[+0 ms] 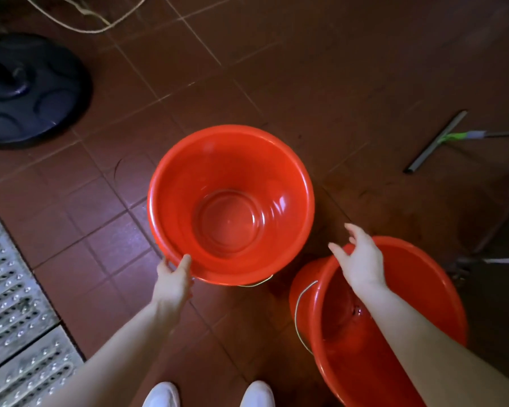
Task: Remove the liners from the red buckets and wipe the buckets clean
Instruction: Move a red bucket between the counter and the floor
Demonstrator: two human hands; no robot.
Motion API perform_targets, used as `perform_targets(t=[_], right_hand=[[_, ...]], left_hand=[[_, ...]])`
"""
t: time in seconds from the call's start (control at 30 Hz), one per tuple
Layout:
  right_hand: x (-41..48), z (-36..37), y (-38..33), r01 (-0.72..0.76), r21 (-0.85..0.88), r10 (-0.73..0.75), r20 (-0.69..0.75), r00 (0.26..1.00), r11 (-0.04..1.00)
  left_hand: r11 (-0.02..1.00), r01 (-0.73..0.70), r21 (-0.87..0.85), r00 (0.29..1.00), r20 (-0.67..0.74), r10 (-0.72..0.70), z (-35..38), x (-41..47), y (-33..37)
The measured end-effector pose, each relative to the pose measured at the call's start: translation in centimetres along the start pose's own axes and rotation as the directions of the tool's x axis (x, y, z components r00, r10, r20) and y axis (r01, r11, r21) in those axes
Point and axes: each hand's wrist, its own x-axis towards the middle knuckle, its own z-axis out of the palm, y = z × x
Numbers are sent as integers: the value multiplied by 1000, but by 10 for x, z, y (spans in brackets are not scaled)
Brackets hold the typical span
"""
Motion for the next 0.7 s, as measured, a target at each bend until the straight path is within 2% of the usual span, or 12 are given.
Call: perform_targets(t=[0.07,0.13,0.17,0.27,0.37,0.43,0.57,0.7], right_hand=[[-13,-19,33,-55,-83,56,10,998,995],[-25,-37,69,-172,-175,182,42,982,970],[-32,-44,86,-238,-219,255,54,965,946],[-49,-62,132,-417,-274,447,56,893,867],[-63,-73,172,-557,-252,588,63,807,791],[-74,-74,194,-604,-228,632,68,772,764],[-89,-66,221,-577,-176,588,15,808,797],[-92,-60,230,-634,-46,632,-55,773,772]], left_hand=[[992,88,92,996,7,-89,14,-23,-15],[967,161,198,975,117,-186,31,-47,-31],[943,153,297,958,189,-215,40,-56,-40],[823,-62,565,928,337,-162,72,-74,-63],[794,-115,596,892,413,-181,107,-90,-75],[768,-143,624,871,448,-201,129,-99,-85],[714,-252,653,866,482,-135,159,-114,-112],[812,-144,566,893,427,-140,164,-124,-124]])
